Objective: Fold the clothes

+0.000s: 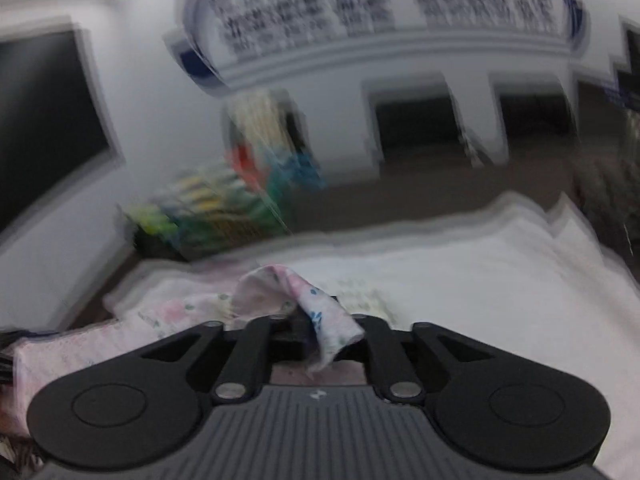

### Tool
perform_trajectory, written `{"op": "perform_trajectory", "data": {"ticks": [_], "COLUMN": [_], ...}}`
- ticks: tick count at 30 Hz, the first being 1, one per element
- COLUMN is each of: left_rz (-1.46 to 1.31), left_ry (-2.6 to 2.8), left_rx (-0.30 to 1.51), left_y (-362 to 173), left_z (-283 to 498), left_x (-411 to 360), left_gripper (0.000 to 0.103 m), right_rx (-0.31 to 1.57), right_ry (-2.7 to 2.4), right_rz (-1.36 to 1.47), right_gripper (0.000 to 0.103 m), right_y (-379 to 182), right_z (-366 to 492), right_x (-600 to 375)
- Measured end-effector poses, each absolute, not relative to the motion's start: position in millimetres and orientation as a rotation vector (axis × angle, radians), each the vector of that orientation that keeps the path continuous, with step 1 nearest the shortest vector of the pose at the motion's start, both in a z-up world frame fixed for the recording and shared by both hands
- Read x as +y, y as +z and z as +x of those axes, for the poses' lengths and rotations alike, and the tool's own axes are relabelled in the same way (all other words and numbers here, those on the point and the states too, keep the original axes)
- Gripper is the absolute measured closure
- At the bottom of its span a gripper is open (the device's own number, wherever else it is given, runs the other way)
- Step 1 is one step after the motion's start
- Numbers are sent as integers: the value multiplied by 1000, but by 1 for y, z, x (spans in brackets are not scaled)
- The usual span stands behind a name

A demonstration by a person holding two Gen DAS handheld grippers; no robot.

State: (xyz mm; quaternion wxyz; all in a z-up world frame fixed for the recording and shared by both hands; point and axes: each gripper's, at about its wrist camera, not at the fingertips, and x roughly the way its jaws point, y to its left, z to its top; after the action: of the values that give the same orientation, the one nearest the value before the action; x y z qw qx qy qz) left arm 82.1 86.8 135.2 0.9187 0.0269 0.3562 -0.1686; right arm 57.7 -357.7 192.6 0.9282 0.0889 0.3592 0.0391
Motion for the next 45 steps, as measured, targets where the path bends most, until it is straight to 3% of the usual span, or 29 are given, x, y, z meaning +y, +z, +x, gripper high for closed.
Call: {"op": "perform_trajectory", "data": {"ticks": [1, 3, 4, 5, 7, 8, 11, 12, 13, 14, 15, 16, 19, 23, 26, 27, 28, 29, 31, 34, 37, 38, 40, 43, 45], "left_rz": [45, -7, -18, -18, 14, 46, 204, 261, 282, 284, 286, 267, 192, 105, 65, 50, 23, -9, -98, -147, -87, -69, -39, -40, -53], "left_ry": [-295, -332, -385, -423, -454, -452, -385, -345, -319, -309, -298, -300, -324, -345, -298, -306, -320, -335, -351, -365, -426, -434, -420, -396, -385], "left_rx": [800, 851, 832, 796, 732, 709, 674, 672, 688, 716, 743, 756, 709, 600, 572, 593, 617, 637, 627, 566, 555, 563, 580, 590, 591], "left_y": [109, 76, 67, 63, 61, 55, 31, 26, 24, 20, 17, 17, 41, 85, 91, 85, 77, 71, 69, 70, 60, 55, 44, 32, 29], "left_z": [87, 74, 58, 43, 18, 13, 19, 20, 22, 26, 31, 33, 19, -21, -45, -47, -48, -51, -59, -67, -64, -61, -55, -53, -55], "left_x": [86, 88, 89, 87, 73, 62, 20, 9, 7, 8, 9, 14, 49, 99, 118, 120, 122, 124, 129, 120, 86, 77, 61, 55, 58], "left_gripper": [48, 51, 47, 38, 18, 14, 15, 16, 30, 68, 91, 100, 102, 102, 98, 94, 86, 83, 80, 53, 44, 44, 44, 44, 44], "right_rx": [802, 850, 819, 790, 750, 746, 780, 784, 784, 773, 765, 769, 749, 654, 675, 700, 725, 744, 701, 561, 422, 402, 384, 383, 382], "right_ry": [24, -2, 65, 133, 260, 303, 304, 277, 246, 238, 230, 227, 254, 344, 309, 277, 223, 168, 80, 233, 600, 713, 850, 797, 762], "right_rz": [165, 128, 124, 120, 100, 74, -43, -92, -118, -90, -64, -45, -37, -19, 16, -6, -50, -94, -194, -246, -318, -397, -563, -527, -503], "right_gripper": [89, 89, 79, 52, 26, 25, 25, 27, 38, 49, 64, 98, 102, 102, 101, 96, 79, 55, 50, 48, 21, 17, 16, 21, 63], "right_y": [157, 100, 91, 82, 72, 68, 49, 37, 31, 27, 24, 30, 59, 128, 151, 148, 141, 134, 126, 130, 124, 113, 90, 96, 101], "right_z": [70, 72, 58, 43, 14, 7, 12, 14, 12, 10, 8, 7, -8, -61, -78, -80, -81, -81, -85, -105, -132, -139, -149, -124, -107], "right_x": [-363, -370, -371, -370, -361, -354, -330, -326, -327, -331, -334, -338, -345, -365, -388, -391, -390, -388, -375, -348, -302, -282, -246, -243, -240]}}
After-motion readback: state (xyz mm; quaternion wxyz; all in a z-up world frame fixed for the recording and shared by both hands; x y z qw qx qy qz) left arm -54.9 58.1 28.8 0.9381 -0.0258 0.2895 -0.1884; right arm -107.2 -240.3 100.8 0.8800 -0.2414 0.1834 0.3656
